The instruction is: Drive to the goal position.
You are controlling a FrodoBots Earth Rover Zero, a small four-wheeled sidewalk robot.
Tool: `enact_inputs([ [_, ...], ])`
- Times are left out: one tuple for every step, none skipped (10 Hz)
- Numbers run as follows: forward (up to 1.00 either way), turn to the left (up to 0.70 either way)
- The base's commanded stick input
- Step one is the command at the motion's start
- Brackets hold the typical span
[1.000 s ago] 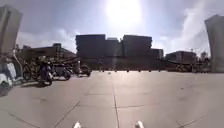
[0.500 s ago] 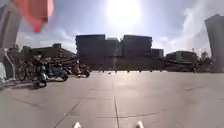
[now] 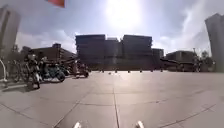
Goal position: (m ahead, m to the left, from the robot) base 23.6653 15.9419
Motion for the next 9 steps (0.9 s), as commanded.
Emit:
enact_inputs([
  [0.70,0.00],
  [0.70,0.00],
  [0.70,0.00],
  [0.70,0.00],
  [0.70,0.00],
  [0.70,0.00],
  [0.70,0.00],
  [0.70,0.00],
  [0.70,0.00],
])
